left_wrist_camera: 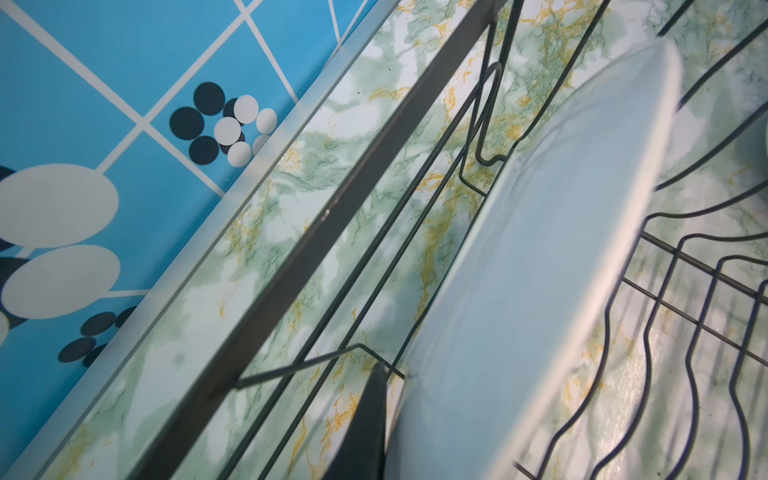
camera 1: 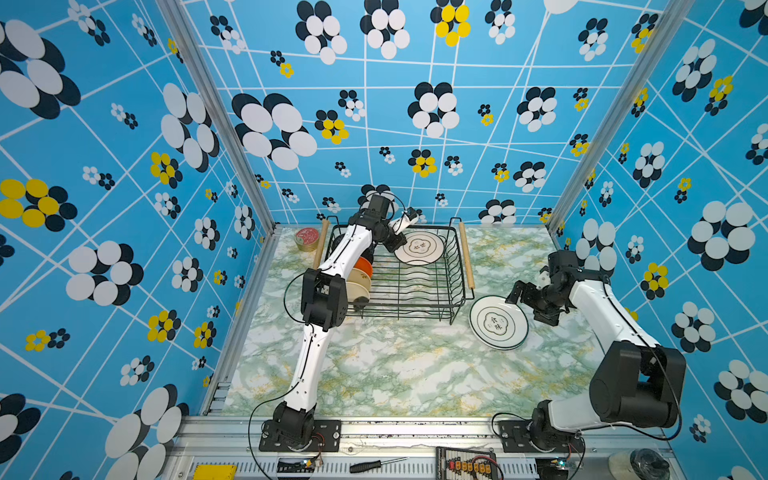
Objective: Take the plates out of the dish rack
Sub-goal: 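Grip the last green-rimmed white plate in the rack with the left gripper, then lift the white plate up out of the rack with the left gripper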
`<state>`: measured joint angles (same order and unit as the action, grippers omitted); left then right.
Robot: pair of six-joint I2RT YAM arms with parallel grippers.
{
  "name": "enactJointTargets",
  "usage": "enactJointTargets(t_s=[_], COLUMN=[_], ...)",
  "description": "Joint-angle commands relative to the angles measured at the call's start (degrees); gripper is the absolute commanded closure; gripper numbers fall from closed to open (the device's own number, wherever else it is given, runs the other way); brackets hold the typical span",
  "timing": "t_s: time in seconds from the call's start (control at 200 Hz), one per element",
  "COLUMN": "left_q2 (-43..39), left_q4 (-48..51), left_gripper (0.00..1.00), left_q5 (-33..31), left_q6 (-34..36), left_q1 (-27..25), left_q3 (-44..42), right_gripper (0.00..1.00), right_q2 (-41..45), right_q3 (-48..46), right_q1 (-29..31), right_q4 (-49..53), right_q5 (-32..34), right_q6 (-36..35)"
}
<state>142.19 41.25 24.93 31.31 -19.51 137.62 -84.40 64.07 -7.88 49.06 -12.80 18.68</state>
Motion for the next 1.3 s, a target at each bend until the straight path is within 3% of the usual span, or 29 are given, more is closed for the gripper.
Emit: enactJointTargets(t_s=[0.0, 0.52, 1.295], left_q2=[-1.42, -6.05, -13.62], left_q4=[3.9, 3.76, -3.08], left_gripper=[0.88, 1.0, 1.0], left_q5=[1.54, 0.91, -0.82], left_q6=[-3.58, -4.33, -6.78], left_q1=[-0.32, 0.0, 0.02], left_q3=[-1.77, -3.49, -8.39], right_gripper=[0.01, 0.01, 0.01], right_q2=[-0.52, 0.37, 2.05], right_q3=[0.89, -0.29, -2.37], right_q1=[0.32, 0.31, 0.32], right_q4=[-0.45, -1.64, -3.16], right_q5=[-1.44, -2.76, -3.51], right_q6=[0.57, 0.73, 1.27])
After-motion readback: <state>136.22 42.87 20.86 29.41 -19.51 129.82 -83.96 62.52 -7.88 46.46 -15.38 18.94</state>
